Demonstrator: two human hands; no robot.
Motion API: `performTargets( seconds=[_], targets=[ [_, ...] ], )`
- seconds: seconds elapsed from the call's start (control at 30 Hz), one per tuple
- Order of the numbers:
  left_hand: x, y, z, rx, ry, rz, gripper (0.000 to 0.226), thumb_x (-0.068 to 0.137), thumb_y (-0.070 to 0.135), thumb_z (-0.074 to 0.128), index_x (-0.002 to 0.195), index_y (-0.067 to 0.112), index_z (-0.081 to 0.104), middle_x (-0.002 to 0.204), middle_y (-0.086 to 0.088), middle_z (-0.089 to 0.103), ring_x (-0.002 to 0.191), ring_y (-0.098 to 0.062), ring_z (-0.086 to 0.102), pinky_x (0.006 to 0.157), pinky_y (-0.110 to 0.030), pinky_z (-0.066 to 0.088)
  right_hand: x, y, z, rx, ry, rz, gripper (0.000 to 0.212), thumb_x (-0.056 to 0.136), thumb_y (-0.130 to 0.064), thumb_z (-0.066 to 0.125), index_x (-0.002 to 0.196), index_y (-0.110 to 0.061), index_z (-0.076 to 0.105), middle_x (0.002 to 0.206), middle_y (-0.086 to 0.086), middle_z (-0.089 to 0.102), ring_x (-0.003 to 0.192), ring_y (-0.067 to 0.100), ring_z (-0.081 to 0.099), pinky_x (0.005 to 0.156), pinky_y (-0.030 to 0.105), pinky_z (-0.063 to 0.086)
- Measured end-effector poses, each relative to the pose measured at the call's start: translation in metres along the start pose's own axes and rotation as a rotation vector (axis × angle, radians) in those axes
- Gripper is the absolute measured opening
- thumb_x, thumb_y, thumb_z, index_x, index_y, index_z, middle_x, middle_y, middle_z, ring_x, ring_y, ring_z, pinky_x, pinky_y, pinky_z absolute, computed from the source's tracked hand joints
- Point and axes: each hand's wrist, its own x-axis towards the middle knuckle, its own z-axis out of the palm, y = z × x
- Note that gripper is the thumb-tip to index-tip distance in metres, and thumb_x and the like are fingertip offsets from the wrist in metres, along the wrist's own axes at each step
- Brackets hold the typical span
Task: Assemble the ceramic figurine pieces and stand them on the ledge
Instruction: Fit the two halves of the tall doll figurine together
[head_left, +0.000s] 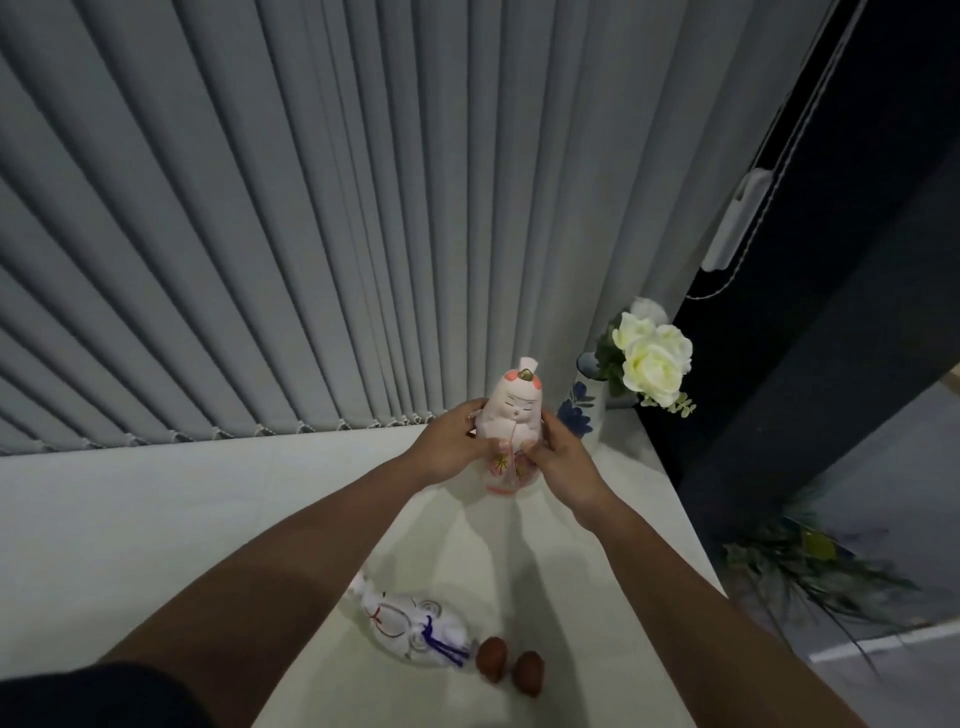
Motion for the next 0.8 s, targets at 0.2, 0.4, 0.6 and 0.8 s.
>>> performTargets(
  seconds=[0.2,0.4,0.6,0.8],
  targets=[
    [0.035,-0.008,-0.002,-0.081,-0.017,-0.072,0.069,0.070,0.018,0.082,0.130,0.016,0.047,0.125,-0.004,0.065,0.111,-0.015,0.063,0.097,-0.033,0.050,0.030,0.012,-0.006,0.032,0.007,0.024,0.049,0.095,-0.004,0.049,0.139,-0.023,0.043,0.132,0.000,0.058,0.119,0.017,0.056,0.095,0.031,0.050],
    [0.054,-0.001,-0.003,-0.095,-0.021,-0.071,0.066,0.074,0.008,0.078,0.131,0.010,0.044,0.125,-0.008,0.064,0.112,-0.019,0.062,0.100,-0.036,0.049,0.052,0.015,-0.010,0.016,0.051,0.042,0.052,0.096,-0.004,0.047,0.143,-0.024,0.037,0.138,0.000,0.053,0.121,0.018,0.053,0.096,0.029,0.047],
    [0.064,0.000,-0.008,-0.090,-0.018,-0.092,0.072,0.065,0.019,0.084,0.126,0.014,0.047,0.125,-0.008,0.064,0.113,-0.021,0.062,0.104,-0.045,0.046,0.064,0.017,-0.014,0.031,0.028,0.073,0.052,0.095,-0.004,0.047,0.142,-0.024,0.036,0.139,-0.001,0.052,0.124,0.018,0.052,0.099,0.032,0.047],
    [0.069,0.004,-0.002,-0.137,0.003,-0.072,0.057,0.075,0.003,0.076,0.124,0.016,0.048,0.126,-0.008,0.062,0.112,-0.019,0.060,0.102,-0.038,0.046,0.068,0.013,-0.011,0.062,0.068,0.077,0.052,0.097,-0.007,0.046,0.143,-0.026,0.035,0.141,0.000,0.051,0.125,0.018,0.050,0.105,0.041,0.044]
  ],
)
